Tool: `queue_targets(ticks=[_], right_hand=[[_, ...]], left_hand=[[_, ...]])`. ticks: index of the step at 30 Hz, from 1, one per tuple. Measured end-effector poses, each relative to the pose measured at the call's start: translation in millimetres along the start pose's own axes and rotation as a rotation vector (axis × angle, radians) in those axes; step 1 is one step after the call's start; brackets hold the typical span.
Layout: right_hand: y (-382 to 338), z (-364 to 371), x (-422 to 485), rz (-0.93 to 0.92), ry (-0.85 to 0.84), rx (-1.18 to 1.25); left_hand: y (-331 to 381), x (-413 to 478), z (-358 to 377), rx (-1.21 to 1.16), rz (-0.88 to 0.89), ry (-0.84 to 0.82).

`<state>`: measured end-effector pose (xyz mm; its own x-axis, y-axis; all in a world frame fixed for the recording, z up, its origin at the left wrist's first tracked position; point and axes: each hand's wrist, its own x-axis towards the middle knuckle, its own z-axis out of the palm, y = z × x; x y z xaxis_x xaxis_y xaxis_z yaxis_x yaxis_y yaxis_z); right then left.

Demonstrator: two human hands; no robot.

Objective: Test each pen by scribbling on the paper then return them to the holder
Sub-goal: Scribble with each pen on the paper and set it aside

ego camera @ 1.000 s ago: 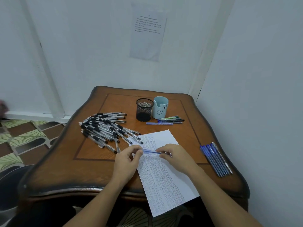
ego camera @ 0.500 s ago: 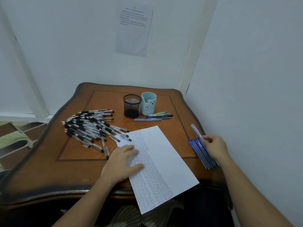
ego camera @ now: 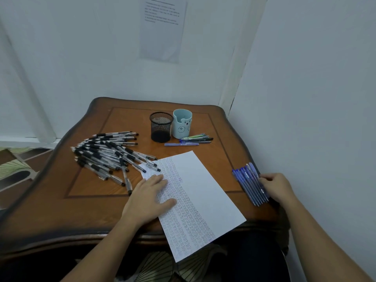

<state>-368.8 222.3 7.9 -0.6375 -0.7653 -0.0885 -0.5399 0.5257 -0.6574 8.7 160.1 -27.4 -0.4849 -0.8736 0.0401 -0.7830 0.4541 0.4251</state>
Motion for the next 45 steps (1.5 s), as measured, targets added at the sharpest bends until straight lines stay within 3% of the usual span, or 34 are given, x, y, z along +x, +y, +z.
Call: queue_targets(ticks=[4, 8, 18, 22, 29, 32, 38, 45], right_hand=[[-3, 0, -4, -0.053, 0.03, -0.048], [-29, 15, -1, -0.268, 0.119, -0.144], [-150, 123, 35, -0.614, -0.24, -0.368], [-179, 156, 48, -0.603, -0.249, -0.418], [-182, 168, 48, -0.648, -0.091, -0.458], [-182, 159, 42, -0.682, -0.143, -0.513], [-173, 113, 5, -0.668, -0.394, -0.22], [-143, 104, -55, -0.743, -0.586, -0.193]], left_hand=[[-2, 2, 2, 0.01, -0.004, 0.012], [-1, 3, 2, 0.023, -0.003, 0.006], [-4, 6, 4, 0.028, -0.003, -0.003], [-6, 7, 4, 0.028, -0.001, -0.001], [-6, 6, 4, 0.012, -0.001, 0.011], [-7, 6, 4, -0.007, 0.0, 0.023], [-3, 5, 2, -0.138, -0.003, 0.118], [-2, -2, 0, -0.362, 0.0, 0.239]])
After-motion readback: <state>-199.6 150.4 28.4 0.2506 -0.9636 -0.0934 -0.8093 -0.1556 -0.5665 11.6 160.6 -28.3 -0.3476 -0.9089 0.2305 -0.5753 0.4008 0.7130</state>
